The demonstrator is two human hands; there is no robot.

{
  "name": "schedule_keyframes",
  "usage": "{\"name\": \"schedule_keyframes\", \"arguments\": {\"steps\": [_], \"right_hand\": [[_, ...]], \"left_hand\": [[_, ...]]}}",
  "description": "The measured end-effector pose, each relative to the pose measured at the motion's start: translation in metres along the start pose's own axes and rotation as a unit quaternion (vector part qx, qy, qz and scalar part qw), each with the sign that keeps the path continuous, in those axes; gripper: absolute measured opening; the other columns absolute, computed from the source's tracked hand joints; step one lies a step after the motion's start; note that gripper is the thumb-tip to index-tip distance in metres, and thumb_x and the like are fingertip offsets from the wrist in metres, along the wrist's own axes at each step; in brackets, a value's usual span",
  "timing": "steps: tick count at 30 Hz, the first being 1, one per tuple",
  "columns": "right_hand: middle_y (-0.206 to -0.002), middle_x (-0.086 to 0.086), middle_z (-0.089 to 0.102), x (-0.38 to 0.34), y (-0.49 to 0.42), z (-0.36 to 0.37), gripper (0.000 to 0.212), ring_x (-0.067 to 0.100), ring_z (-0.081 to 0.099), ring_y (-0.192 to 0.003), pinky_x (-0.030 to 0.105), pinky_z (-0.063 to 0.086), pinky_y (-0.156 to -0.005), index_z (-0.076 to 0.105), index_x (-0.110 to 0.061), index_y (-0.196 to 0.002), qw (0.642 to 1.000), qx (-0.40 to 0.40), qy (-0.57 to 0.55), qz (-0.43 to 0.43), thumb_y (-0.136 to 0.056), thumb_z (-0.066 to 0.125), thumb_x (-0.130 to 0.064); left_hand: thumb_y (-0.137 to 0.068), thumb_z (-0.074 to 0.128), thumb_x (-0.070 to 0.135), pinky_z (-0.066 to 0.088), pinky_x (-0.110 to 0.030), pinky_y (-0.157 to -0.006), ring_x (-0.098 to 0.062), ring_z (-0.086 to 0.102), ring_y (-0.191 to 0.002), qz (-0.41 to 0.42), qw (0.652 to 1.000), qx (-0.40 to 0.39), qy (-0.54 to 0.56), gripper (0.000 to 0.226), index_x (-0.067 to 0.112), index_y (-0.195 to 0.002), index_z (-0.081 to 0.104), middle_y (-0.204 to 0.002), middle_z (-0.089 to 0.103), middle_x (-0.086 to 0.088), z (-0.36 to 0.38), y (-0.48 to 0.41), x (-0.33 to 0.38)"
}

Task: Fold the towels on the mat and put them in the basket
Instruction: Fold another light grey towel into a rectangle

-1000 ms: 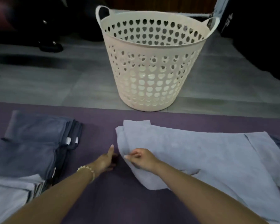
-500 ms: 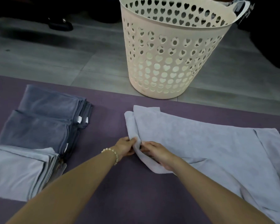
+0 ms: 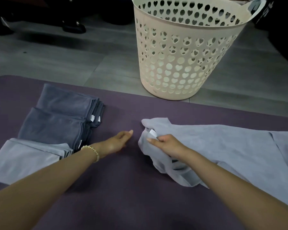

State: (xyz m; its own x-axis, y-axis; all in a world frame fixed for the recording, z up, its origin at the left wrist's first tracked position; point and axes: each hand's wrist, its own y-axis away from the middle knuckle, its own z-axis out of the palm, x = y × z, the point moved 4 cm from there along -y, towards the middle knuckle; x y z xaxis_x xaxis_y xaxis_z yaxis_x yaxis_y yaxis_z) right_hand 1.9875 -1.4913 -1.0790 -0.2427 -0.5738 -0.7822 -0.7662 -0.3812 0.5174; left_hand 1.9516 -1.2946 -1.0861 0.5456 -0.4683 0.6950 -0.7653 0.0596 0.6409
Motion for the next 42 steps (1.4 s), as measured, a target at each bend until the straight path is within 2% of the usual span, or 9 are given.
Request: {"name": "schedule_keyframes", "arguments": {"steps": [4, 8, 12, 18, 22, 28, 33, 39, 42], "right_hand": [[-0.064, 0.011, 0.052, -0.037, 0.02, -0.013, 0.06, 0.018, 0.046, -0.06, 0.03, 0.039, -0.062, 0.059, 0.007, -0.069, 0.992, -0.026, 0.034, -0.117, -0.082, 0.064, -0.051], [-0.059, 0.007, 0.047, -0.047, 0.031, -0.028, 0.054, 0.015, 0.044, -0.056, 0.025, 0.037, -0.056, 0.058, 0.007, -0.068, 0.99, -0.001, 0.007, -0.141, -0.086, 0.064, -0.044], [-0.059, 0.0, 0.05, -0.025, 0.034, -0.053, 0.045, 0.01, 0.048, -0.054, 0.024, 0.04, -0.052, 0.051, -0.008, -0.065, 0.995, 0.059, -0.012, -0.077, -0.085, 0.065, -0.046], [-0.129, -0.012, 0.053, -0.044, 0.04, -0.051, 0.074, 0.002, 0.05, -0.119, 0.02, 0.042, -0.096, 0.04, -0.031, -0.138, 0.992, 0.015, -0.051, -0.114, -0.073, 0.072, -0.046], [-0.112, 0.003, 0.069, -0.073, 0.049, -0.053, 0.048, 0.015, 0.065, -0.105, 0.024, 0.051, -0.09, 0.059, -0.014, -0.122, 0.977, -0.055, -0.176, -0.108, -0.08, 0.065, -0.037], [-0.086, 0.0, 0.071, -0.075, 0.062, -0.097, 0.018, 0.009, 0.067, -0.08, 0.019, 0.055, -0.069, 0.063, -0.013, -0.096, 0.92, 0.035, -0.37, -0.121, -0.094, 0.052, -0.027], [-0.109, 0.003, 0.068, -0.025, 0.073, -0.145, 0.024, 0.013, 0.066, -0.099, 0.033, 0.053, -0.089, 0.06, -0.019, -0.105, 0.871, 0.154, -0.462, -0.066, -0.091, 0.058, -0.038], [-0.068, -0.012, 0.061, -0.033, 0.074, -0.119, 0.028, 0.005, 0.055, -0.064, 0.015, 0.041, -0.052, 0.058, -0.02, -0.087, 0.97, 0.128, -0.202, -0.035, -0.09, 0.055, -0.047], [-0.082, -0.013, 0.066, -0.065, 0.074, -0.085, 0.038, -0.001, 0.061, -0.074, 0.014, 0.045, -0.069, 0.066, -0.024, -0.092, 0.996, 0.006, -0.017, -0.085, -0.077, 0.062, -0.059]], "left_hand": [[-0.09, 0.023, 0.069, 0.039, -0.036, -0.107, -0.016, 0.049, -0.124, -0.013, 0.983, -0.068, 0.172, 0.062, 0.029, -0.13, 0.049, -0.131, 0.054, 0.005, 0.029, -0.005, 0.017], [-0.089, 0.028, 0.069, 0.053, -0.023, -0.071, -0.013, 0.062, -0.08, 0.006, 0.97, -0.106, 0.218, 0.062, 0.021, -0.108, 0.061, -0.095, 0.067, -0.006, 0.038, -0.003, 0.038], [-0.096, 0.047, 0.042, 0.037, -0.016, -0.047, -0.006, 0.039, -0.048, 0.128, 0.977, -0.007, 0.17, 0.029, 0.014, -0.088, 0.053, -0.054, 0.045, 0.007, 0.011, 0.006, 0.058], [-0.093, 0.058, 0.025, 0.046, -0.011, -0.066, 0.003, 0.059, -0.068, 0.301, 0.951, 0.049, -0.056, 0.02, 0.007, -0.093, 0.067, -0.081, 0.066, 0.001, -0.007, 0.03, 0.1], [-0.094, 0.053, 0.033, 0.048, -0.02, -0.072, -0.001, 0.06, -0.074, 0.317, 0.945, 0.036, -0.079, 0.028, 0.009, -0.094, 0.067, -0.082, 0.068, 0.001, -0.011, 0.044, 0.127], [-0.065, 0.067, 0.066, 0.052, -0.02, -0.071, -0.015, 0.067, -0.085, 0.171, 0.973, -0.153, 0.025, 0.06, 0.013, -0.094, 0.071, -0.092, 0.073, -0.003, -0.006, 0.044, 0.119], [-0.042, 0.084, 0.065, 0.052, -0.027, -0.087, -0.018, 0.066, -0.1, 0.135, 0.981, -0.139, -0.019, 0.083, 0.011, -0.103, 0.071, -0.108, 0.071, -0.008, -0.035, 0.037, 0.096], [-0.078, 0.059, 0.058, 0.05, -0.033, -0.095, -0.019, 0.067, -0.102, 0.171, 0.973, -0.121, -0.094, 0.052, 0.016, -0.109, 0.07, -0.103, 0.073, -0.002, -0.019, 0.045, 0.115], [-0.086, 0.052, 0.051, 0.049, -0.028, -0.093, -0.013, 0.067, -0.1, 0.205, 0.963, -0.137, -0.11, 0.036, 0.027, -0.102, 0.073, -0.103, 0.073, 0.002, 0.0, 0.054, 0.139]]}}
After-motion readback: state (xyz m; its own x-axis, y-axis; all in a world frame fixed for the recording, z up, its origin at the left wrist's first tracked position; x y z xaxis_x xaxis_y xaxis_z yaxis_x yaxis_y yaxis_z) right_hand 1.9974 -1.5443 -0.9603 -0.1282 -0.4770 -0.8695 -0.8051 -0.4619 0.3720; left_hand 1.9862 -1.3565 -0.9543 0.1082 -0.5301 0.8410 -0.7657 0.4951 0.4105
